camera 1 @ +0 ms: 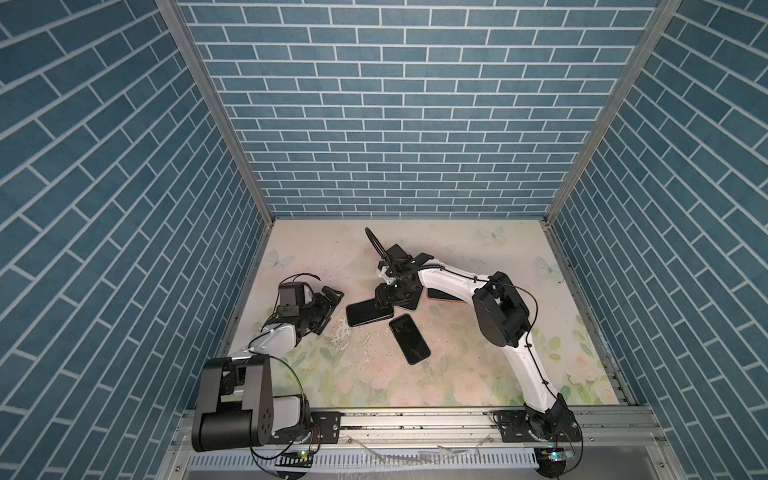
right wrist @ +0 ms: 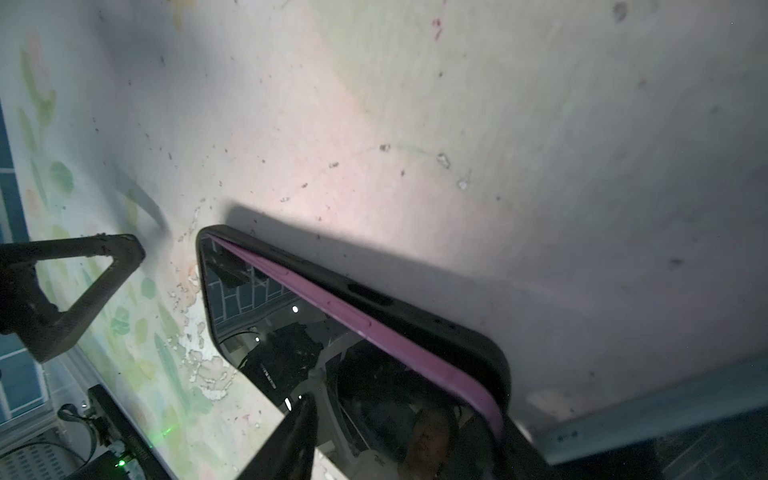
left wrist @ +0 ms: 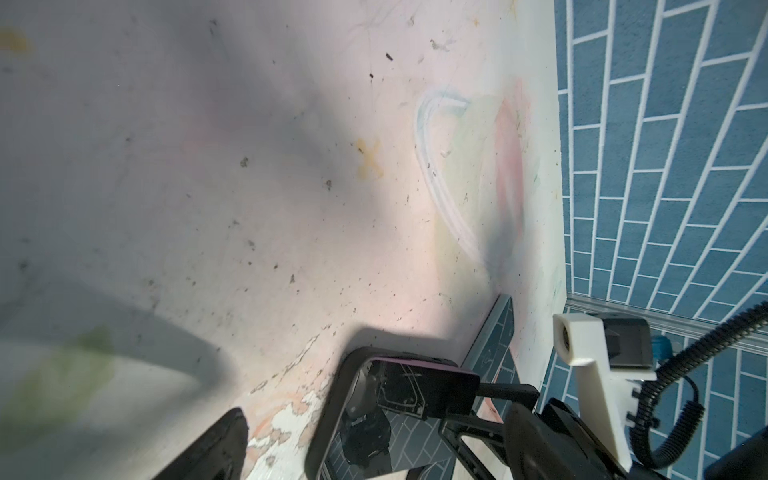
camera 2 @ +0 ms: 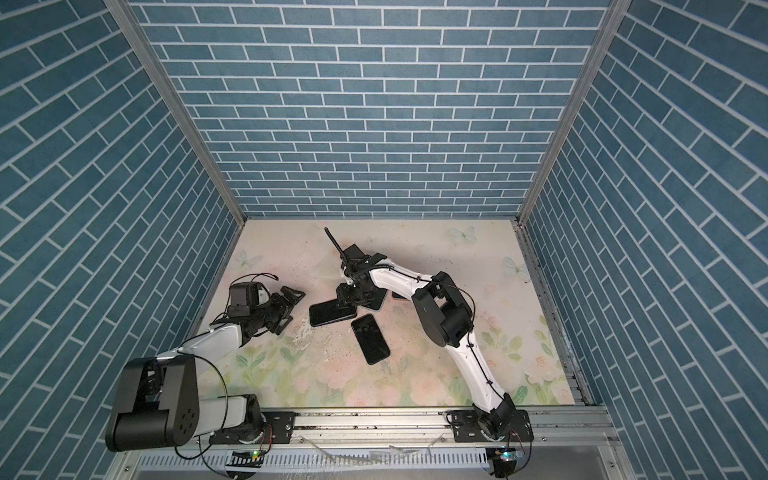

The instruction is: Put the phone into the phone case

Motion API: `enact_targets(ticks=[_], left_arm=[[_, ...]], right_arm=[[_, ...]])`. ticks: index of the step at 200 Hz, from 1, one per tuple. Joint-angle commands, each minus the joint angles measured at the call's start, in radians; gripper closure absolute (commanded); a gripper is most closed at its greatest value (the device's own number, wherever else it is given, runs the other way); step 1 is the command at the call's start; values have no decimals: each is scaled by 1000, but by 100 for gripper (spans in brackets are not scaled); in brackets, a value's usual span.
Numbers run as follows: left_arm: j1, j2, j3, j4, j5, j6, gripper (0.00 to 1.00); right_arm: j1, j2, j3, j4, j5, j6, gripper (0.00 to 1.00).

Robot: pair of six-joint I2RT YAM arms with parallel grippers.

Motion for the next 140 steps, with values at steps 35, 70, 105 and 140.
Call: enact_targets(ticks=[35,70,105,140], left_arm=[[-8,-41,1,-91,-17,47,5],[-19,-45,9,-110,-25,62,5],[-40,-27,18,-101,-26,59,6],[-71,-5,37,-95,-35,60,6]], right_arm=[[19,-35,27,-154,161,-95,36],[22,-35,18,-164,165,-99,33],[24,-42,-21,-131,130,-79,30],[23,-94,-75,-79,92,-62,27]])
